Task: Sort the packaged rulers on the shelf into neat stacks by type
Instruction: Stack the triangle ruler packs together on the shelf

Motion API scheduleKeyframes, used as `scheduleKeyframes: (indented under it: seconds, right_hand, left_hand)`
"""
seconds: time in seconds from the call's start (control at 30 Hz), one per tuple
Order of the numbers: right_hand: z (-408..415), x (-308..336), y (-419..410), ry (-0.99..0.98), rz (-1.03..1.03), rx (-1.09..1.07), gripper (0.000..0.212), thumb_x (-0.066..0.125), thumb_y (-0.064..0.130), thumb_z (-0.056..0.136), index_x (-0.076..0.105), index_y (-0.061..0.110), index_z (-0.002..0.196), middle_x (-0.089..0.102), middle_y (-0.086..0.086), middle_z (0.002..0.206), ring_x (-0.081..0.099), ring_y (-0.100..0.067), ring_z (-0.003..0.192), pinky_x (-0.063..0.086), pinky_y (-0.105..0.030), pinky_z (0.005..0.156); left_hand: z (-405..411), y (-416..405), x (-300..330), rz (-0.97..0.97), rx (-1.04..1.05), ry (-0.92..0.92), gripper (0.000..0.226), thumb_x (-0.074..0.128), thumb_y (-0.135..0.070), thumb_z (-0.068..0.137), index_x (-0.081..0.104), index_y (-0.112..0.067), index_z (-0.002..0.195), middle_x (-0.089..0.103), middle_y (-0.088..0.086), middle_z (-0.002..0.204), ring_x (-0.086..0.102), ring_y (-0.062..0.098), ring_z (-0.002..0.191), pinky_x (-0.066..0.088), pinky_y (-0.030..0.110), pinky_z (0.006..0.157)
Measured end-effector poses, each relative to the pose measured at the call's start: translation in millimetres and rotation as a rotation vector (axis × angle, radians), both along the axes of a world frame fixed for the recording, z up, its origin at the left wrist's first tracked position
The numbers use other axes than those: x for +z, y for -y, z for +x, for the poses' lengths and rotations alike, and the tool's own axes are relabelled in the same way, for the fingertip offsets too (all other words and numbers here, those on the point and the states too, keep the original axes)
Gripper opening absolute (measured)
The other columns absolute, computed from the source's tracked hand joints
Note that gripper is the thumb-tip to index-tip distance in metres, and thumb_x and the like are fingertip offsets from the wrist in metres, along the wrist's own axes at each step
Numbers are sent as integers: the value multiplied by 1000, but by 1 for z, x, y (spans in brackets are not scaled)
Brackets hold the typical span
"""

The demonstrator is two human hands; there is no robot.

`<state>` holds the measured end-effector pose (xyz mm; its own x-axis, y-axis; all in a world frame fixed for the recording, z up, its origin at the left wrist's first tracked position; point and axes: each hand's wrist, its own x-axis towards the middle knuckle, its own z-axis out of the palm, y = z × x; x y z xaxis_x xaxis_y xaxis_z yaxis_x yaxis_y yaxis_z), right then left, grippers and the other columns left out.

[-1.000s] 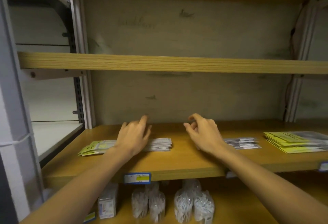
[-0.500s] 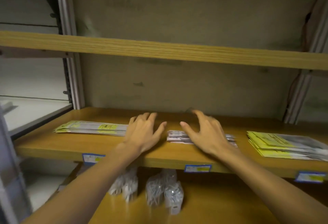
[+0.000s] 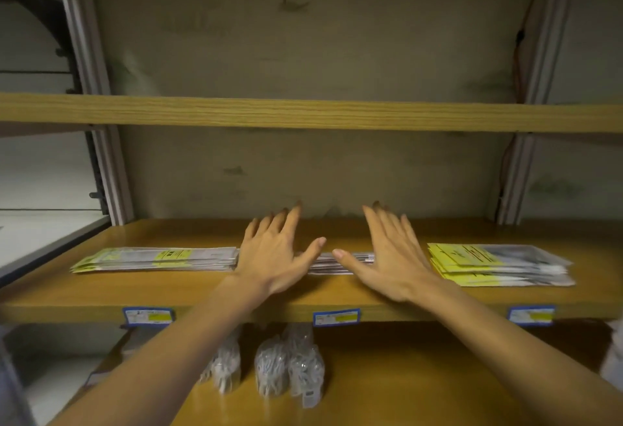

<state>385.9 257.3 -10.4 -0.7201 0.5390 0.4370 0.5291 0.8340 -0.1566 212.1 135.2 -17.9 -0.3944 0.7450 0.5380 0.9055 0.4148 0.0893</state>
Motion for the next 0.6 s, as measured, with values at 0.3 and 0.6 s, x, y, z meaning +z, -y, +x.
scheduleKeyframes:
  seconds: [0.3,0.6]
  right_hand:
    - [70,-6,-23,47,-9,-127,112,14,93,68,-16,26,152,-17,-1,161,-18,-17,147,-10,-39,119]
    - [148,-9,-85,25,-30,-190,119,9,96,61,-12,25,153,-10,-3,162,-12,-18,148,-7,-40,120]
  left_hand:
    - [46,-42,-7,-90,-93,-16,90,8,-82,79,10,-29,151,23,7,157,18,27,144,11,44,118]
    - [125,-102,4,-102,-197,-46,100,-1,-85,69,9,-30,152,18,5,159,12,24,146,6,43,118]
